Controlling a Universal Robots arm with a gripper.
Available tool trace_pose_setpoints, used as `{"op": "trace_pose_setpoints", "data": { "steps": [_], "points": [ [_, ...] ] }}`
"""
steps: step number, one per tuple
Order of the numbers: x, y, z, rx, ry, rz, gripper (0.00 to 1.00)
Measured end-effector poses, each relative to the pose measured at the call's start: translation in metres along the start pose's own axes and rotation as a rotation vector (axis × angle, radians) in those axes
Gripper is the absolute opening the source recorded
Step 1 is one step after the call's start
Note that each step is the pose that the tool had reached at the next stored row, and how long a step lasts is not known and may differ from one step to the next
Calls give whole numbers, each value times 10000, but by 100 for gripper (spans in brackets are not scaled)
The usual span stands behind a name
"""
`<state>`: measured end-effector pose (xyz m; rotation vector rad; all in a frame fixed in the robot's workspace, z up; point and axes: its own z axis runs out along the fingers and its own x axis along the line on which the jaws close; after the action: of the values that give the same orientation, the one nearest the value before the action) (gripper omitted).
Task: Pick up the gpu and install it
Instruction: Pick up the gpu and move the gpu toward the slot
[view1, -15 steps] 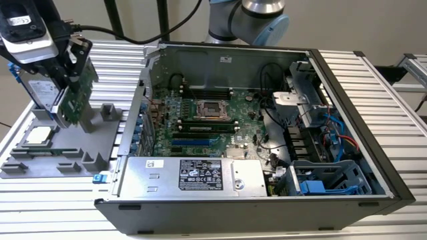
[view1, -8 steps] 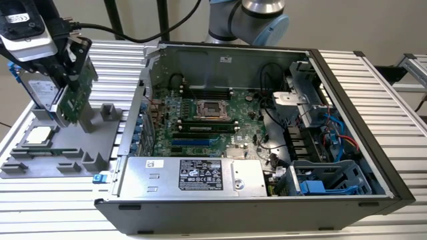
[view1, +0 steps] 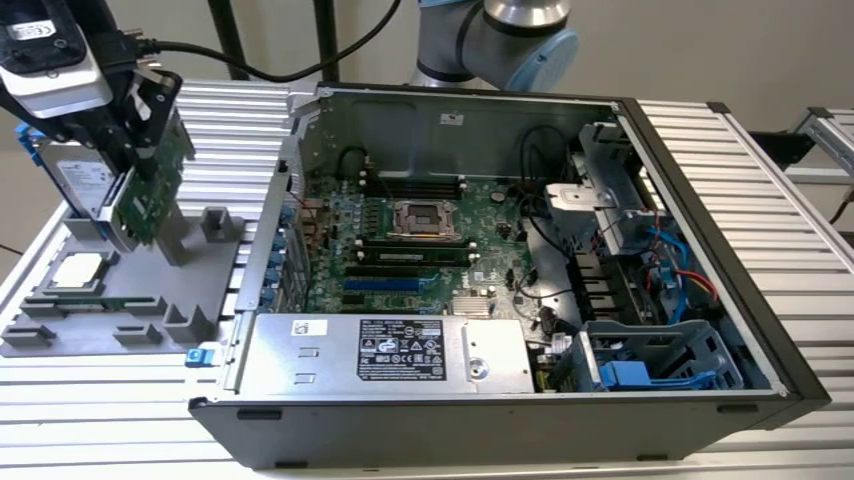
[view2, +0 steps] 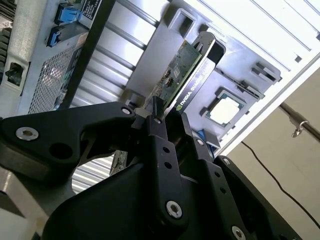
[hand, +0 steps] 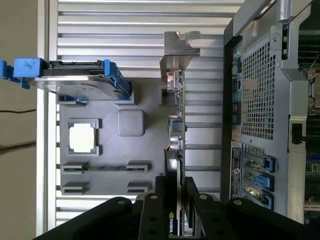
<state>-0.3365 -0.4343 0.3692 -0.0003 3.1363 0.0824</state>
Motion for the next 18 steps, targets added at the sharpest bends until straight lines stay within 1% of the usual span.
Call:
{"op": "trace_pose_setpoints", "data": {
  "steps": [3,9,18],
  "points": [
    [0,0,-8,0,0,0,0],
    [0,3,-50,-1,1,0,0],
    [0,5,-92,-1,1,-1,0]
  ]
}}
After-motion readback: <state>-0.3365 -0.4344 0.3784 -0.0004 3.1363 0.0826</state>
